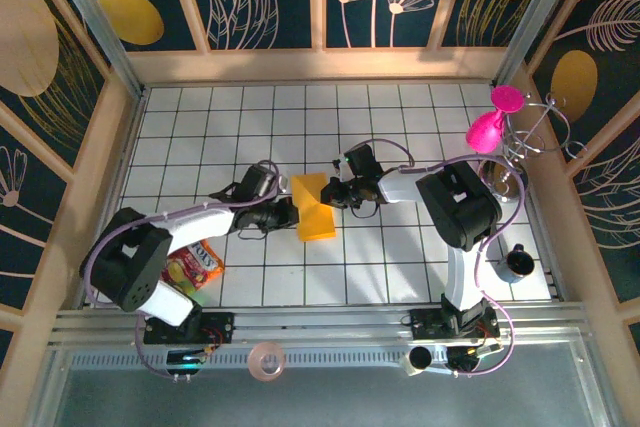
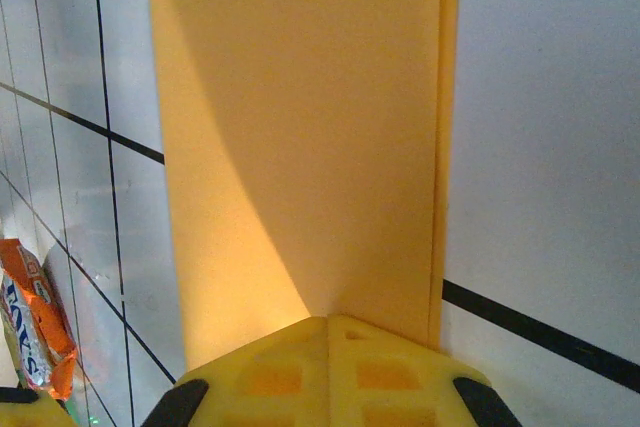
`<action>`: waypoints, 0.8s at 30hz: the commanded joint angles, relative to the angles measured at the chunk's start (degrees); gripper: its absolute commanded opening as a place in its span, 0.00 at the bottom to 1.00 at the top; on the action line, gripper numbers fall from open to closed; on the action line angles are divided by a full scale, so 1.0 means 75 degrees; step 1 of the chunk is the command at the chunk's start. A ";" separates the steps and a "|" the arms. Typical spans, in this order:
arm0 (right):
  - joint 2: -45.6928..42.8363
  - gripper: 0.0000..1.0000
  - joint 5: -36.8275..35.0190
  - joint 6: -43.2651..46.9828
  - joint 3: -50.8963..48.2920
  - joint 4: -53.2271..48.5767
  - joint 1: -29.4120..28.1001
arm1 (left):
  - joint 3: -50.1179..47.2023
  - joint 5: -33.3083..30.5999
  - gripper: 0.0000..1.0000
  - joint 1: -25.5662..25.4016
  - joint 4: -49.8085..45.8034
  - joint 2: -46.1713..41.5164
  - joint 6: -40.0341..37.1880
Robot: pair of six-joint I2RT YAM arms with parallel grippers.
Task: Fold a paper plane with a square sheet of paper (pick it up from the middle)
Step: First fold in half a square sheet of paper at the center of the table.
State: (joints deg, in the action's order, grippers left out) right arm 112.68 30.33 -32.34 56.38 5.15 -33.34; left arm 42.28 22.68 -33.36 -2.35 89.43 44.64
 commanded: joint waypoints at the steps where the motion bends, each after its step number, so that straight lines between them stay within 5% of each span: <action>1: 0.1237 0.00 -0.2122 0.0046 -0.0943 -0.2071 0.0020 | 0.0417 0.0457 0.06 -0.0076 0.0415 0.0639 0.0177; 12: 0.1218 0.00 -0.2145 0.0034 -0.1002 -0.2044 0.0039 | -0.0070 0.0055 0.05 -0.0087 0.0269 0.1453 0.0423; 24: 0.1234 0.00 -0.2134 0.0081 -0.1002 -0.2030 0.0037 | -0.0361 -0.0216 0.06 -0.0090 -0.0312 -0.0261 0.0368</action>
State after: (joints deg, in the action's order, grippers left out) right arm 112.53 30.28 -33.17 55.72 6.17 -33.32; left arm 37.85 21.12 -33.78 -2.07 89.84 47.00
